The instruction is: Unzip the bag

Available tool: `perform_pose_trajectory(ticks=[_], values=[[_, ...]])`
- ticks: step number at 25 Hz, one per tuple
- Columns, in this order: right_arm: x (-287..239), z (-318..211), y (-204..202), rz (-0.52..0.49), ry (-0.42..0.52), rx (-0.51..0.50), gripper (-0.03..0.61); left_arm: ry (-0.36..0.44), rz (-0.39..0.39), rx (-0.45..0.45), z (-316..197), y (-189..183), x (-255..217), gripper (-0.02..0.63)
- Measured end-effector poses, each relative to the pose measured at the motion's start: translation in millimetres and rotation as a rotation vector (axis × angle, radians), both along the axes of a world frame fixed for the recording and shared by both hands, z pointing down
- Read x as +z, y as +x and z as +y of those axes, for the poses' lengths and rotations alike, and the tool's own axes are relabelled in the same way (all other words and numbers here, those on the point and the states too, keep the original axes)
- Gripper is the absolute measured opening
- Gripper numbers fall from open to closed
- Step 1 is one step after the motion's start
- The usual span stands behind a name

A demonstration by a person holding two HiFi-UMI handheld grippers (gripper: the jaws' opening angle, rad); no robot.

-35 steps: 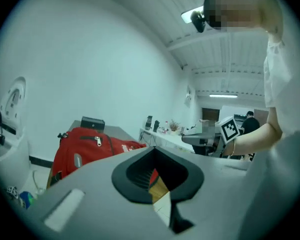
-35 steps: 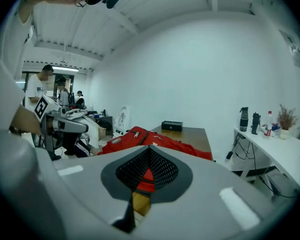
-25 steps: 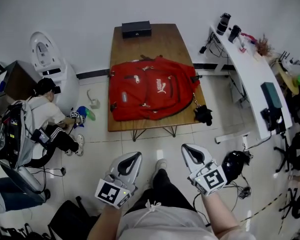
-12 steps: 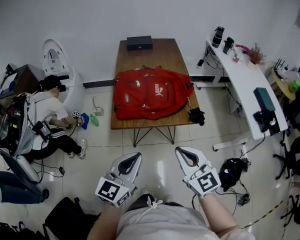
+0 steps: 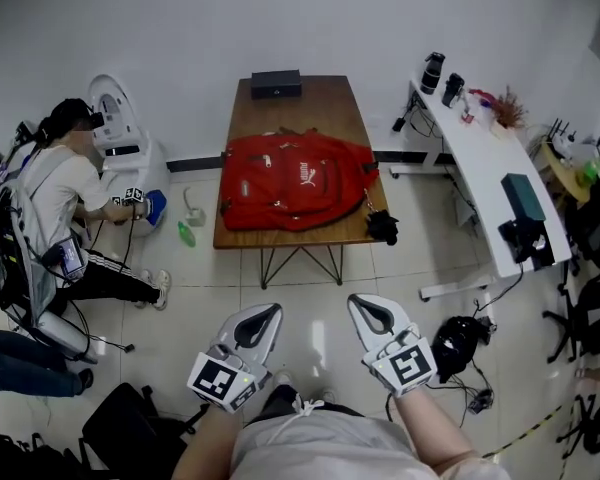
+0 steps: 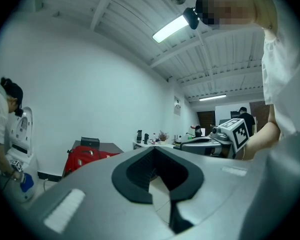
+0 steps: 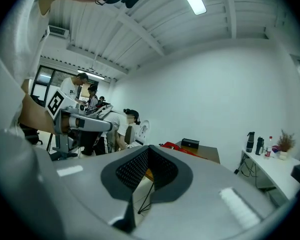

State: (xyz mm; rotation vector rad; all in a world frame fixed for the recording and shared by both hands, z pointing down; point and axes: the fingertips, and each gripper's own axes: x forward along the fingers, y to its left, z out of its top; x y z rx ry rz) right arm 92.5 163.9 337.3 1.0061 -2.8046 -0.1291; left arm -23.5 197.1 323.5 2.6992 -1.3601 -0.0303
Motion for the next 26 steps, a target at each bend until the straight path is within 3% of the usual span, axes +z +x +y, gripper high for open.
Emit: perform_pose_trajectory(ticks=[18, 26], values=[[-6.7, 7.5, -0.9, -0.011, 0.014, 0.023, 0.008, 0.009, 0.010, -0.018, 8.7, 0.8, -9.5, 0.006], [-3.5, 5.5, 0.0, -0.007, 0.008, 0.036, 0.008, 0.002, -0.020, -0.016, 8.6, 0.9, -4.3, 0.006]])
